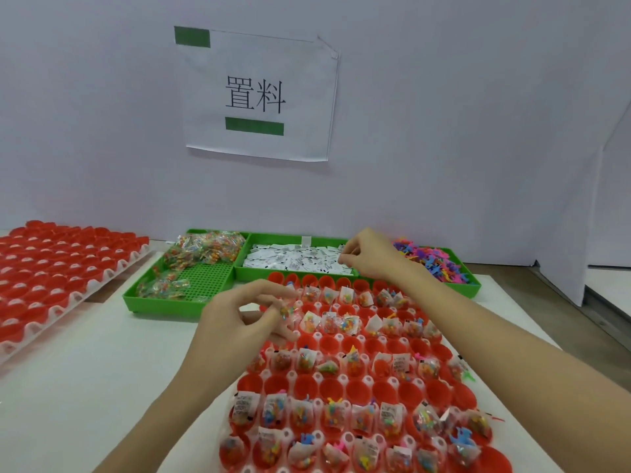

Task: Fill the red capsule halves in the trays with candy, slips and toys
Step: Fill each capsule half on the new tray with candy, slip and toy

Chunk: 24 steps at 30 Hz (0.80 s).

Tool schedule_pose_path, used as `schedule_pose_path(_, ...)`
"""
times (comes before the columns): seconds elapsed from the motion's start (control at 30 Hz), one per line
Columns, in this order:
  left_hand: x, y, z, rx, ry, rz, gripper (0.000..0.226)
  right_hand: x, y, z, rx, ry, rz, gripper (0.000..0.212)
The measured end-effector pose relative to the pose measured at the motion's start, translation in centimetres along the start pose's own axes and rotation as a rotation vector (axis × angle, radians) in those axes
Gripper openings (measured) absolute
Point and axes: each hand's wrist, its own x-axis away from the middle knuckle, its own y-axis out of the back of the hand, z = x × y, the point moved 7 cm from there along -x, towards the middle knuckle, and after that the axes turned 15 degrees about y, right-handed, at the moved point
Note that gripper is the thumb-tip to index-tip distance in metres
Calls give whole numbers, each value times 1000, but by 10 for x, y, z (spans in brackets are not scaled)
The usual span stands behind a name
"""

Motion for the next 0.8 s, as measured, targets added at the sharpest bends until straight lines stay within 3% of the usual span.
schedule_pose_path(0.27,-6,15,-2,50,-28,-67,34,-30,-32,-20,237,-141,124,48)
schedule_pose_path(0.57,-7,15,0,17,-12,-64,32,-40,-38,-28,204,-185,187,47)
schedule_pose_path(0.8,-2,10,-1,-33,11,-54,23,-31,-34,-25,131,-70,149,22)
